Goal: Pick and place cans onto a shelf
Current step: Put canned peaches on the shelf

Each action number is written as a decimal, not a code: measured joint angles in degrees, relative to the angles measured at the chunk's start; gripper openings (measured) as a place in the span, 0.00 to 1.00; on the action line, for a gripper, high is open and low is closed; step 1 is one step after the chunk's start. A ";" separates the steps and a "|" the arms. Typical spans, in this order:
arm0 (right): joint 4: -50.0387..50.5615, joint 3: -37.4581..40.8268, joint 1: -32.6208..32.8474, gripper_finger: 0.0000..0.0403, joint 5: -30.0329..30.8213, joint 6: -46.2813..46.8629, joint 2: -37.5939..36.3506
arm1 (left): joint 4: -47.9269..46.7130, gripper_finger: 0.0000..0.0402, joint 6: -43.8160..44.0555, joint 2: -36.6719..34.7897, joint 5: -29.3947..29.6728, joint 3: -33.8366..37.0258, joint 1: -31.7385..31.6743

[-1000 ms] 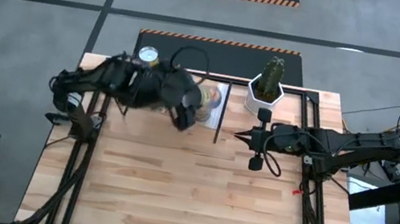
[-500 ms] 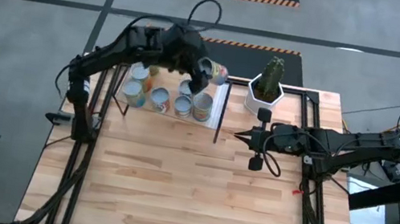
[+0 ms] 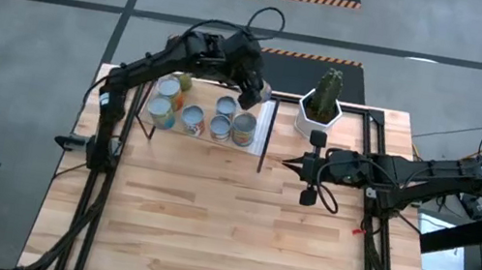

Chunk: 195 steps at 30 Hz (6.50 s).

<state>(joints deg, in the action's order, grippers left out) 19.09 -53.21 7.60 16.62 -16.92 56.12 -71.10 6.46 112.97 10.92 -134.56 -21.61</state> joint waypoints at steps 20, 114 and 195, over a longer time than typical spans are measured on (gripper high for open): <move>-0.07 0.00 -0.13 0.02 0.02 -1.19 0.00 | -3.73 0.80 0.18 4.61 -0.97 0.02 -0.28; 4.25 -29.03 -21.69 0.02 -13.08 -4.96 21.63 | 71.34 0.84 -11.93 -57.15 27.66 86.58 39.81; 39.50 -69.94 -45.07 0.02 -55.53 -25.62 55.25 | 71.06 0.84 -13.20 -64.19 32.52 88.72 39.79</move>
<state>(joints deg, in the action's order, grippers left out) 58.59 -123.15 -37.47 -38.91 -42.54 111.36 -0.03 -6.74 48.77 43.44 -45.84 18.17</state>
